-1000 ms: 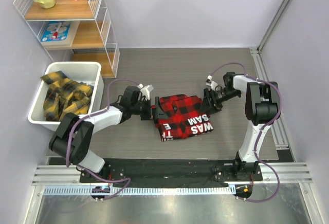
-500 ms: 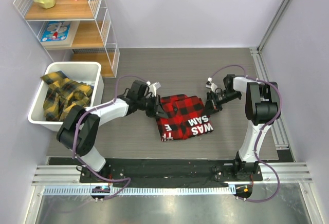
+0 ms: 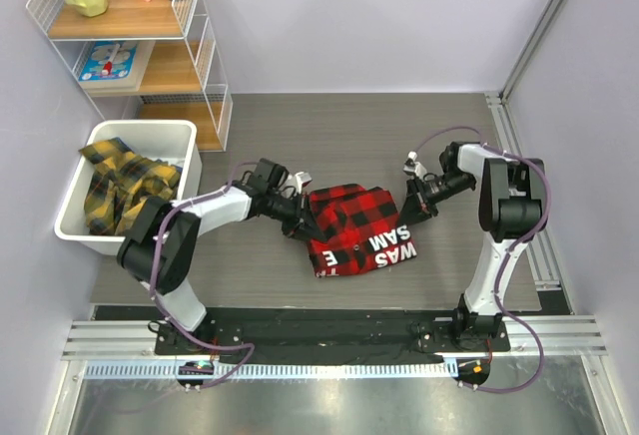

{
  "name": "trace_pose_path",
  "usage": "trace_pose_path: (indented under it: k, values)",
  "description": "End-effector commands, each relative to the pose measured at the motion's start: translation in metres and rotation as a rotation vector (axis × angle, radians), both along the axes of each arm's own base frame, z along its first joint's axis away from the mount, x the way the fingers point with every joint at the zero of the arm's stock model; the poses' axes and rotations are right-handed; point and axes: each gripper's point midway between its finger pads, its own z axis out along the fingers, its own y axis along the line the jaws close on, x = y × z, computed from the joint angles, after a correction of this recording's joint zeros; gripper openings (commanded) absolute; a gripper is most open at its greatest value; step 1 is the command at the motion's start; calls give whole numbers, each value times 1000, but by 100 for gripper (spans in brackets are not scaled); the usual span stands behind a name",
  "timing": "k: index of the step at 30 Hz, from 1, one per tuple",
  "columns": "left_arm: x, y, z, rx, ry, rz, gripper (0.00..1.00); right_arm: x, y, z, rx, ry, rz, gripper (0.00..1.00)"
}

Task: Fold and stack the long sleeve shirts
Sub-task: Fold the shirt

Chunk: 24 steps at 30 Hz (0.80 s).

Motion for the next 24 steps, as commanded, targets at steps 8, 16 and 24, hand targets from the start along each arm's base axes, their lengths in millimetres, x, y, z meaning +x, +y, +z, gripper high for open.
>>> trace_pose_path:
  k: [8, 16, 24]
  values:
    - [64, 40, -50, 204, -116, 25, 36, 34, -6, -43, -104, -18, -28, 1]
    - [67, 41, -2, 163, -366, -76, 59, 28, -10, 4, -72, -95, 62, 39]
    - [81, 52, -6, 230, -310, 25, 66, 98, -13, 19, -145, -319, 6, 71]
